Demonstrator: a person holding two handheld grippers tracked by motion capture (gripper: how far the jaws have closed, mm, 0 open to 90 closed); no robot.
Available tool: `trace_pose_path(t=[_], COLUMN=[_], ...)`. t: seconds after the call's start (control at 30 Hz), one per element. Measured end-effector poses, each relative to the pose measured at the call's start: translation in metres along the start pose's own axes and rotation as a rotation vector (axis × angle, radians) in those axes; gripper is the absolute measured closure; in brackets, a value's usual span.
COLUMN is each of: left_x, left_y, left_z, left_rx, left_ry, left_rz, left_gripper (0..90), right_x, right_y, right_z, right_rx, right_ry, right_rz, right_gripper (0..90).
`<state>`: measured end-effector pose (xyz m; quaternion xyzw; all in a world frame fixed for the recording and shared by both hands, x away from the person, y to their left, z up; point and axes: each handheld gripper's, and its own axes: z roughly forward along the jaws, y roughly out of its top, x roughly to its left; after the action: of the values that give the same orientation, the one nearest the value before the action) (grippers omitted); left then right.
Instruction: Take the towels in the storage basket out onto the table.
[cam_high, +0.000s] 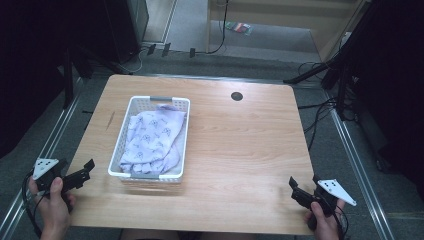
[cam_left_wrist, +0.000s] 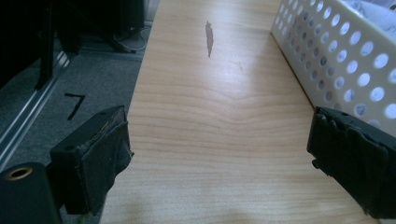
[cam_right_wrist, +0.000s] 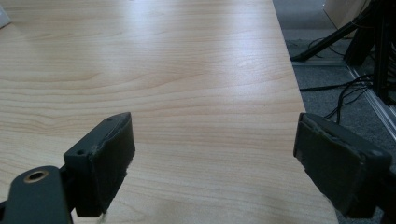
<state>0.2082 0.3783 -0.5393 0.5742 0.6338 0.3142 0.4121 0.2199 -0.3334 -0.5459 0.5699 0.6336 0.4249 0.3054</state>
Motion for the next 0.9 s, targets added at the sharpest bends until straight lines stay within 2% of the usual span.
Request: trace_pose_path(t=[0.13,0.23,0.33,0.6,0.73,0.9], left_x=[-0.003,-0.003,-0.005,-0.015,-0.022,-0.03], left_y=[0.007,0.014,0.017,0.03,0.036,0.044], left_z=[-0.005,-0.01,-0.011,-0.017,-0.02,-0.024], left_rx=[-0.014,-0.041,-0.049,-0.069,-0.073,-0.086], left_ry=[-0.001,-0.028,-0.024,-0.029,-0.027,-0.04], left_rz=[0.008,-0.031,-0.037,-0.018,0.007,0.013], left_gripper=[6.2,6.2,6.2,6.2,6.2,6.2], right_x=[0.0,0.0,0.0,0.0,0.0,0.0], right_y=[0.0,0.0,0.0,0.0,0.0,0.0], right_z=[0.0,0.0,0.0,0.0,0.001,0.001], right_rx=[0.0,0.001,0.001,0.002,0.002,0.004], right_ry=[0.0,0.001,0.002,0.003,0.003,0.001], right_rz=[-0.001,-0.001,-0.001,-0.002,-0.003,0.0], right_gripper=[12.7,12.6,12.6,12.6,12.6,12.6])
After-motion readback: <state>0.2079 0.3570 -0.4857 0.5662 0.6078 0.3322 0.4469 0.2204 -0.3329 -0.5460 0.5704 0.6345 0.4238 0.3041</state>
